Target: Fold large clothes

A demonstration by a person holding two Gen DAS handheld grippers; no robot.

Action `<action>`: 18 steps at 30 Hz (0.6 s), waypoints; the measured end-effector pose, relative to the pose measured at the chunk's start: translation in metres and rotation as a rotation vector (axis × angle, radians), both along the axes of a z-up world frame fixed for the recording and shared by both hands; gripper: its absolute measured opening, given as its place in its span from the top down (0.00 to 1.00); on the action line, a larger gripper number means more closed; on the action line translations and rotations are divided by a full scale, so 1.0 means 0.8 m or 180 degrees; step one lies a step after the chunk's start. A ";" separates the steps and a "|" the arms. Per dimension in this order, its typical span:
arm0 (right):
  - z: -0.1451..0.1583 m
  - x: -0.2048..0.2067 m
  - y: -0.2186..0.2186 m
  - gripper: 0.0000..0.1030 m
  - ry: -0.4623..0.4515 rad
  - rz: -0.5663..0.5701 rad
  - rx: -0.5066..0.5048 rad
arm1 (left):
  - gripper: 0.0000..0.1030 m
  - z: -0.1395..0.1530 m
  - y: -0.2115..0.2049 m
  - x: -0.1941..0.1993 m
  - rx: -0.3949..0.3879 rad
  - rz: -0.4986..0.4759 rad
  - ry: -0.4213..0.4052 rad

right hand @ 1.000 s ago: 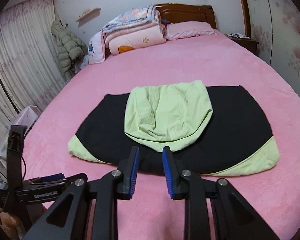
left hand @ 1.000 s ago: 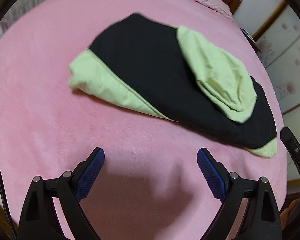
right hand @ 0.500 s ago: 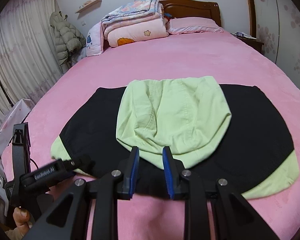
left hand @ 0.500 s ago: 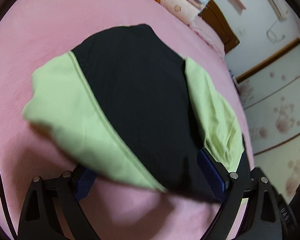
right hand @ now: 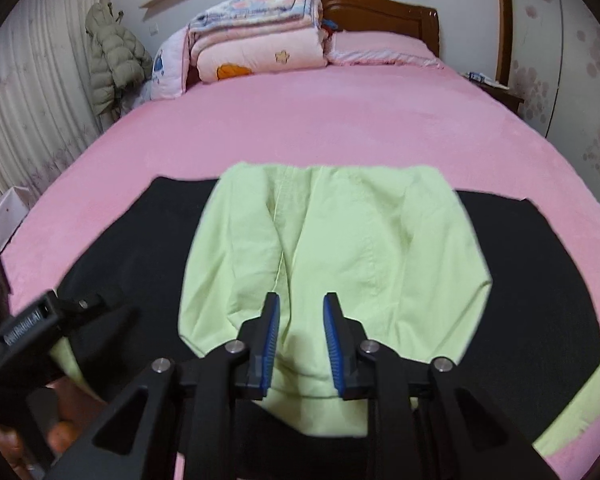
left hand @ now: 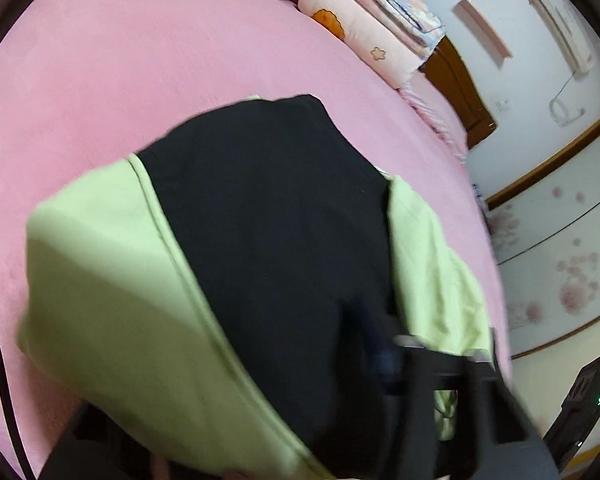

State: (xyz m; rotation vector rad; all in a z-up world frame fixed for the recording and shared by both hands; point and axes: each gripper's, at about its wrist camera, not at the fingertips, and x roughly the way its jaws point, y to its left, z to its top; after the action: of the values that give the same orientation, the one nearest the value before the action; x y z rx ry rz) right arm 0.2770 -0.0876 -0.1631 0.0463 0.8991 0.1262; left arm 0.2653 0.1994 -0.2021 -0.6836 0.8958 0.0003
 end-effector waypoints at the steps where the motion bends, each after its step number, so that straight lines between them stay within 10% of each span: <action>1: -0.009 0.002 0.002 0.90 0.0065 0.0000 -0.0030 | 0.80 0.003 -0.002 0.001 0.0073 -0.0034 -0.0026; 8: -0.043 -0.008 0.003 0.94 0.0168 0.0051 -0.0019 | 0.94 0.069 -0.059 -0.003 0.0752 -0.0330 -0.0604; 18: -0.042 -0.031 -0.065 0.94 0.0125 -0.0206 0.0962 | 0.95 0.165 -0.228 -0.006 0.1064 -0.1408 -0.1588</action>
State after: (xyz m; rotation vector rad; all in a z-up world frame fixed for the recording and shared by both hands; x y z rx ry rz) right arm 0.2521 -0.1396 -0.1967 0.3599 0.9106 0.2006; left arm 0.2601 0.0169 -0.0702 -0.1465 0.5288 -0.3917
